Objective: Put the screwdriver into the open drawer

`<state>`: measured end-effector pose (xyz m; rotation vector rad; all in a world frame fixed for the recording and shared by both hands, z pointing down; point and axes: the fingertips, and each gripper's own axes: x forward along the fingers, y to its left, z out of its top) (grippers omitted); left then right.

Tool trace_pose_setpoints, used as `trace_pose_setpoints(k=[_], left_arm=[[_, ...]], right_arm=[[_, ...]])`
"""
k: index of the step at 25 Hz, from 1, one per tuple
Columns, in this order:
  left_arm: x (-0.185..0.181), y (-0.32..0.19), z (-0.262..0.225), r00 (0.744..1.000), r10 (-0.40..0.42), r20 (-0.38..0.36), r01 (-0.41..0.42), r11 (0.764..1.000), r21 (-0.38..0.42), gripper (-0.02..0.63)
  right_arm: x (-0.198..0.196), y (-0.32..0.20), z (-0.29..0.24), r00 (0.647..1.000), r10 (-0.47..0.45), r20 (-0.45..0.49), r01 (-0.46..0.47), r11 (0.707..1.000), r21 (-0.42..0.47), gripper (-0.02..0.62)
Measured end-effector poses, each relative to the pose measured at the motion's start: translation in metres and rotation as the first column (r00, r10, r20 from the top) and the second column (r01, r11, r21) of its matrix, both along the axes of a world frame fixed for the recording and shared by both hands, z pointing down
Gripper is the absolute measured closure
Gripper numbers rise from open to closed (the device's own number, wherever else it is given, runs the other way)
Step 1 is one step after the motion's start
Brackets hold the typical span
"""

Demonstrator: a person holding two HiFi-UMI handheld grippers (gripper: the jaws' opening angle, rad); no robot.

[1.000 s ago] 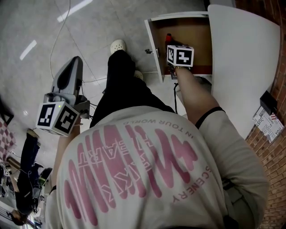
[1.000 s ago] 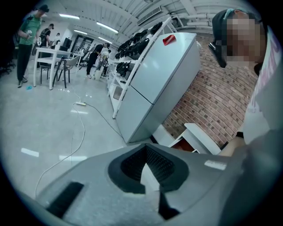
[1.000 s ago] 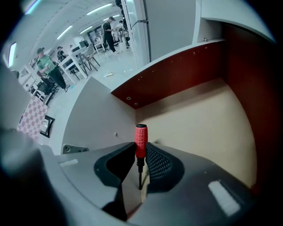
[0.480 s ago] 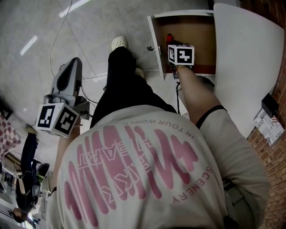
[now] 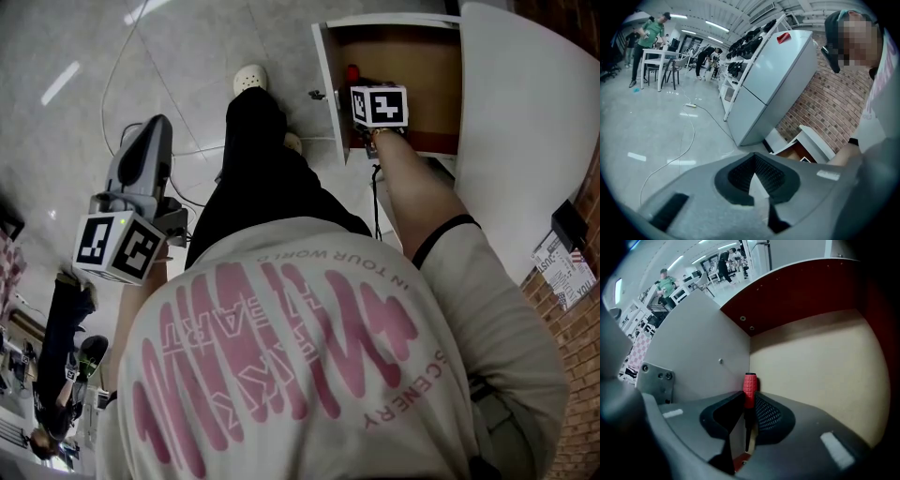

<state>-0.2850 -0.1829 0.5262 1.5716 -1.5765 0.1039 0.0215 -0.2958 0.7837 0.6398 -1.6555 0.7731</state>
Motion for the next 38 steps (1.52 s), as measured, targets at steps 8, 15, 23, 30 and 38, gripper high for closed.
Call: trace_pose_setpoints(k=[8, 15, 23, 30, 38], left_arm=[[0.002, -0.003, 0.003, 1.000, 0.006, 0.002, -0.006, 1.000, -0.012, 0.601], [0.003, -0.006, -0.002, 1.000, 0.011, 0.007, -0.011, 1.000, -0.011, 0.601], [0.000, -0.005, -0.004, 1.000, 0.009, 0.012, -0.009, 1.000, -0.013, 0.601], [-0.002, 0.006, 0.001, 1.000, -0.009, 0.010, 0.009, 1.000, -0.015, 0.601], [0.004, 0.011, 0.000, 1.000, -0.010, 0.008, 0.010, 1.000, 0.003, 0.601]], right_arm=[[-0.001, 0.002, 0.004, 1.000, -0.024, 0.000, 0.024, 1.000, -0.013, 0.511], [-0.004, 0.000, 0.000, 1.000, -0.027, 0.016, 0.027, 1.000, -0.002, 0.508], [-0.003, -0.001, 0.000, 1.000, -0.008, 0.023, 0.007, 1.000, 0.022, 0.502], [-0.004, -0.002, 0.003, 0.999, 0.028, 0.043, -0.027, 1.000, -0.003, 0.499], [0.001, -0.001, 0.006, 0.995, 0.094, 0.027, -0.093, 0.996, -0.011, 0.503]])
